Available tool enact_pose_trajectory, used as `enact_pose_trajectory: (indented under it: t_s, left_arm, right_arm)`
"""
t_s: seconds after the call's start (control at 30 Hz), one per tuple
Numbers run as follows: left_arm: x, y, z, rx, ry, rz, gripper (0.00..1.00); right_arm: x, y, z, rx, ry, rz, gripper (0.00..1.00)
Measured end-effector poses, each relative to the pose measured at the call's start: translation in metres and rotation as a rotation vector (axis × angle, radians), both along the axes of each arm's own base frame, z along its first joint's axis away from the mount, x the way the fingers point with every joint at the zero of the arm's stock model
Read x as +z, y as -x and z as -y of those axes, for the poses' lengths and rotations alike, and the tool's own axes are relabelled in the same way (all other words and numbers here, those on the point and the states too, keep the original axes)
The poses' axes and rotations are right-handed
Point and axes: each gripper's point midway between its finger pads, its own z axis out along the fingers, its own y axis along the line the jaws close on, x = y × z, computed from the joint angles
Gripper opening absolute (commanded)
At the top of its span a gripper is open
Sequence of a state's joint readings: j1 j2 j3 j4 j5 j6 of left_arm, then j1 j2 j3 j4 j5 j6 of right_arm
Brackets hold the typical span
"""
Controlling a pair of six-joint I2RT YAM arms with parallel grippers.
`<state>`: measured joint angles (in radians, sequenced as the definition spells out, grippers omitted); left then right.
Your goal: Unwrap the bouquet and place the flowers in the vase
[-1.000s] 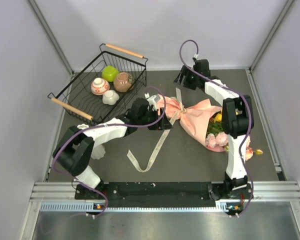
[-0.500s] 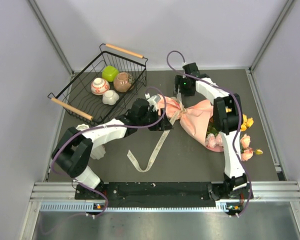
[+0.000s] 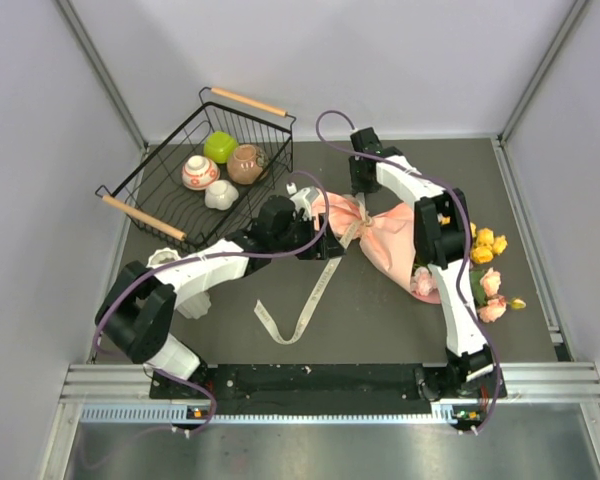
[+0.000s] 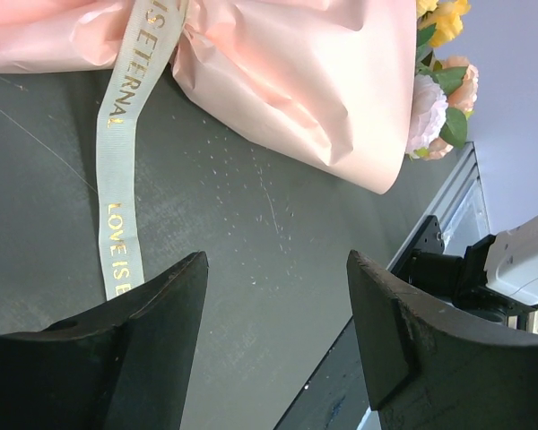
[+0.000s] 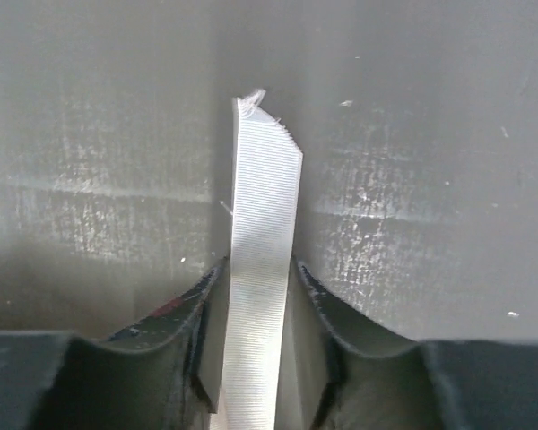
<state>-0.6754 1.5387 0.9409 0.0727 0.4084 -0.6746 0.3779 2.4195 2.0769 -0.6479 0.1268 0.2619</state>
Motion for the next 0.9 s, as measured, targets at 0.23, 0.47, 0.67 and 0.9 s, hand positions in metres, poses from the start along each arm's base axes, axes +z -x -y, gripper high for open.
enact_pose_trajectory:
  t_s: [0.23, 0.47, 0.67, 0.9]
  left_arm:
    - [-0.001, 0.002, -0.002, 0.005, -0.005, -0.002, 0.7]
    - [-0.009, 0.005, -0.006, 0.006, -0.033, -0.027, 0.7]
    - [-0.017, 0.004, -0.008, 0.01, -0.055, -0.031, 0.74]
    - [-0.044, 0.001, -0.013, 0.036, -0.12, -0.068, 0.72]
  right_arm:
    - [0.002, -0.006, 0.004, 0.012, 0.039, 0.005, 0.0]
    - [0.006, -0.012, 0.01, 0.032, 0.067, 0.023, 0.0]
    - [0.045, 0.003, 0.023, 0.022, 0.056, 0.088, 0.0]
    - [0.155, 0.02, 0.039, -0.022, 0.016, 0.306, 0.0]
